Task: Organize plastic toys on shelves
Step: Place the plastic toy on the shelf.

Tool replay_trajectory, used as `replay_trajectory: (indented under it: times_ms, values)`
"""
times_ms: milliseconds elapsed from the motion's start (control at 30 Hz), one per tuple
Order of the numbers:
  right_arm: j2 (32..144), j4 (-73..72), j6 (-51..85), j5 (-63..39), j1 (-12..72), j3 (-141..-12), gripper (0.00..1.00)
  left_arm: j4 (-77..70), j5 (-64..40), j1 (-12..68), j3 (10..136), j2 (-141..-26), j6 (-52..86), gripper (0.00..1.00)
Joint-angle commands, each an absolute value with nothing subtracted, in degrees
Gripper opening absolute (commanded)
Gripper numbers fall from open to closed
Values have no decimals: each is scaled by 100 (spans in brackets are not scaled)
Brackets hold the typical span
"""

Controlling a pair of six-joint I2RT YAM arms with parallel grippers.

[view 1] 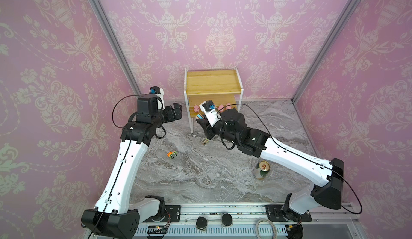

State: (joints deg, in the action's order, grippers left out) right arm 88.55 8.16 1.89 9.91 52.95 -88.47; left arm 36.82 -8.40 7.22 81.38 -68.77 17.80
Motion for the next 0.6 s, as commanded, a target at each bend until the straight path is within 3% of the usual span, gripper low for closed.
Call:
replay_trajectory:
  times_ms: [0,233,567]
  values:
    - [8842,1567,538,1257,4853,-9429,18,3354,-1160,884,7939,-6826,1490,99]
    - [9704,2486,921,1546,4143,-11025,19,2966,-959,1532,7505,-6900,1012,99]
    - [10948,3586,1166,2160,3647,-12991,19,2596,-1309,1840,7048,-6833,736,99]
